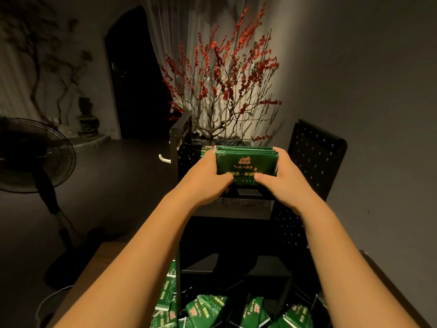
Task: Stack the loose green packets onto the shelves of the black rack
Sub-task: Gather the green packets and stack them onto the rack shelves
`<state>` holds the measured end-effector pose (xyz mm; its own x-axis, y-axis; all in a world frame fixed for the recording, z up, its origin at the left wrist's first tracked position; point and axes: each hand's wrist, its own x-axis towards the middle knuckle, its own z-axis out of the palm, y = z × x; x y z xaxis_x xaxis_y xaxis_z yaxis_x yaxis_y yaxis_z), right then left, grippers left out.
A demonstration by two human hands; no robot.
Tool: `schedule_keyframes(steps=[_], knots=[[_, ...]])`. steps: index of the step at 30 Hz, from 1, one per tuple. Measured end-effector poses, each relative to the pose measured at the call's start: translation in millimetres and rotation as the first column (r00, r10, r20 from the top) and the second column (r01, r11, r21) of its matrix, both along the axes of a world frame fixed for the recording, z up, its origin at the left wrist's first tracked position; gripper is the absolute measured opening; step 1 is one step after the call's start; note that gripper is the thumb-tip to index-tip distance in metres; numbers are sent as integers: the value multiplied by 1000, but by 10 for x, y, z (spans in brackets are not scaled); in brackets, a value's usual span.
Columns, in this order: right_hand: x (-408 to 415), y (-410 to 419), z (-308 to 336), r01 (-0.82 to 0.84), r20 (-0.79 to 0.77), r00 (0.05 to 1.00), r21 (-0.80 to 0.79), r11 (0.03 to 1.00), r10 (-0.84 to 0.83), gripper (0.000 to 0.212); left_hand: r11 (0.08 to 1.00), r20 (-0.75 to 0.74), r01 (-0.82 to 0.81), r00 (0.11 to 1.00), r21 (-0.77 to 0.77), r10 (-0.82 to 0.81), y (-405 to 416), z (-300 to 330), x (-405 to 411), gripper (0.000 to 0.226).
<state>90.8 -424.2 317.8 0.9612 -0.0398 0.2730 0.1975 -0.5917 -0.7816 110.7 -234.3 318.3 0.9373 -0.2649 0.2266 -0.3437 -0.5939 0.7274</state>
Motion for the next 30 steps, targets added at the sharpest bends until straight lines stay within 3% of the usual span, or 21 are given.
schedule_keyframes(steps=[3, 7, 9, 12, 15, 17, 20, 22, 23, 25, 27, 30], knots=[[-315, 46, -8, -27, 77, 997, 106, 994, 18, 63, 983, 26, 84, 996, -165, -81, 86, -31, -256, 35], [-745, 117, -254, -133, 69, 991, 268, 954, 119, 46, 879, -23, 158, 982, -450, -188, 207, -372, -741, 39], [-835, 139, -453, -175, -28, 981, 318, 932, 193, 48, 859, -119, 82, 979, -505, -164, 236, -662, -845, 44], [-778, 122, -838, -109, -219, 950, 441, 891, 224, 44, 838, -324, -127, 944, -531, -62, 203, -1120, -858, 39], [-551, 92, -1276, 33, -391, 900, 504, 863, 194, 45, 686, -536, -323, 837, -652, -115, 103, -1494, -809, 13], [-347, 73, -1611, 107, -485, 862, 459, 882, 148, 50, 557, -684, -512, 714, -654, -148, 58, -1710, -748, 15], [58, -57, -2284, 155, -573, 818, 318, 935, 59, 75, 220, -815, -788, 525, -575, -247, 41, -2003, -643, 10], [220, -22, -2507, 164, -597, 801, 275, 947, 35, 81, 66, -811, -839, 499, -540, -305, 40, -2155, -613, 6], [188, 81, -2401, 170, -609, 793, 263, 950, 27, 75, 13, -808, -849, 497, -528, -316, 40, -2209, -605, 5], [64, 311, -2092, 188, -601, 799, 220, 957, -19, 39, -76, -792, -851, 514, -520, -331, 35, -2272, -600, 4], [47, 442, -1971, 216, -594, 802, 197, 956, -59, 22, -141, -772, -841, 536, -522, -342, 37, -2278, -608, 6], [110, 526, -1944, 220, -571, 817, 173, 960, -84, 18, -171, -760, -836, 547, -522, -352, 43, -2291, -613, 5]])
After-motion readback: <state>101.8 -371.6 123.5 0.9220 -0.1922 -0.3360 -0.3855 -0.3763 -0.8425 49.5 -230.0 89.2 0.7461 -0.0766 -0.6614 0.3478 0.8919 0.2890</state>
